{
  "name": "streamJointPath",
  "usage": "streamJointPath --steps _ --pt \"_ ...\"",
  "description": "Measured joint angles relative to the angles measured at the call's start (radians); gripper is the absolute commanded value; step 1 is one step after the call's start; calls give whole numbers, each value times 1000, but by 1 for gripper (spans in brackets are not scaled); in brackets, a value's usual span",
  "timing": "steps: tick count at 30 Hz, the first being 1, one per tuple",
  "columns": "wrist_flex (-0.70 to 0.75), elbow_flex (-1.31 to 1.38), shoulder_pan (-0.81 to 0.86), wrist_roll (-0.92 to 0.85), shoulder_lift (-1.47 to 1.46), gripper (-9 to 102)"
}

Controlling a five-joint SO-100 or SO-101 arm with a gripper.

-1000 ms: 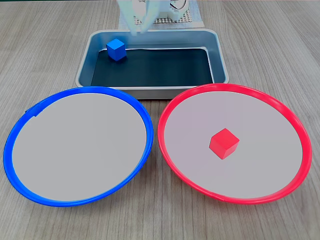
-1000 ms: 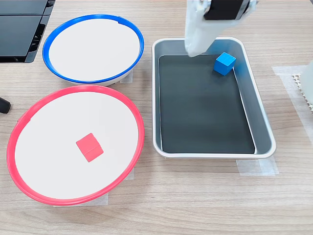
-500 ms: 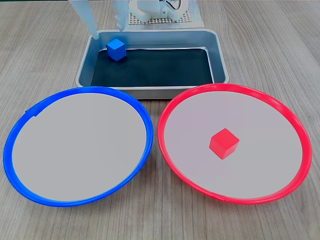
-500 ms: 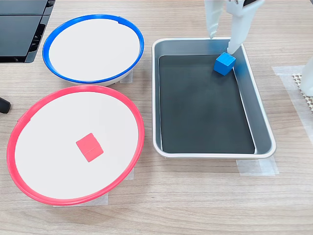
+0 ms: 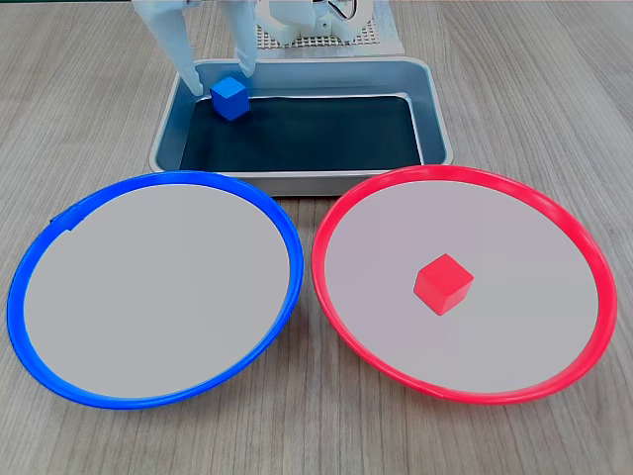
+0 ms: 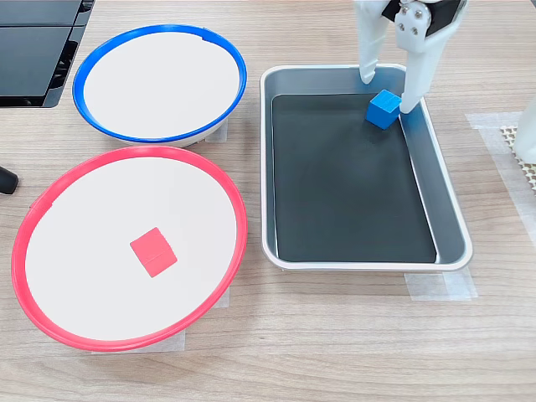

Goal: Move two blocks tray to matching dishes

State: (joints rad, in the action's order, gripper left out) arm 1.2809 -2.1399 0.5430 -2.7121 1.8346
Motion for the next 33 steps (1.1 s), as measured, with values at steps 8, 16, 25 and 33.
streamJointPath --steps 8,16,25,33 --pt "-95 -66 -14 12 6 20" --pt "-156 -109 -12 18 6 0" --pt "104 374 -267 566 -156 0" --pt "-130 1017 -302 1238 -611 0"
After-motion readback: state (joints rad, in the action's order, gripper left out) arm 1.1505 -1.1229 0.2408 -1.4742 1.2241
